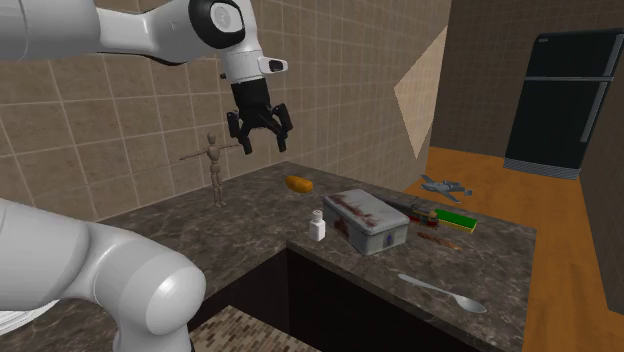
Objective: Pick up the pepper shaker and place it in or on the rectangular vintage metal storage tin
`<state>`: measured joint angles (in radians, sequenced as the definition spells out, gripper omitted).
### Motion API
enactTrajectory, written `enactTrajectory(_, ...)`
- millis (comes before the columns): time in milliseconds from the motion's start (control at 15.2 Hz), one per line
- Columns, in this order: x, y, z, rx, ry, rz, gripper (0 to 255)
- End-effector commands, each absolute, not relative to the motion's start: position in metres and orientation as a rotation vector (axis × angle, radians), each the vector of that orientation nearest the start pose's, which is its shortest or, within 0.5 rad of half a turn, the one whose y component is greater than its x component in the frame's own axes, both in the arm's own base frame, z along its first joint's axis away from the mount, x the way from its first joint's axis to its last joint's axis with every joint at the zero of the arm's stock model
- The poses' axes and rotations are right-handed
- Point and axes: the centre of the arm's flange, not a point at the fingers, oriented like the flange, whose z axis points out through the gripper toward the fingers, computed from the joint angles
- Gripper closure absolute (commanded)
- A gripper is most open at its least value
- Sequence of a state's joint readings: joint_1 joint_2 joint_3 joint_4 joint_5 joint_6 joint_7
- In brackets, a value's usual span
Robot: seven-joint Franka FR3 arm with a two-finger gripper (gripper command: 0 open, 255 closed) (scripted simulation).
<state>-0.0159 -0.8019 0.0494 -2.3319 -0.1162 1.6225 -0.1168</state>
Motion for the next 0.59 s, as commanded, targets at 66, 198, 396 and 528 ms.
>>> enactTrajectory(66, 0.318, 0.0, 0.603, -3.279, -0.221, -0.126, 0)
enactTrajectory(198, 0.338, -0.007, 0.584, -3.264, -0.211, -0.1, 0)
enactTrajectory(396, 0.368, -0.017, 0.556, -3.241, -0.197, -0.061, 0)
enactTrajectory(528, 0.387, -0.024, 0.536, -3.225, -0.187, -0.036, 0)
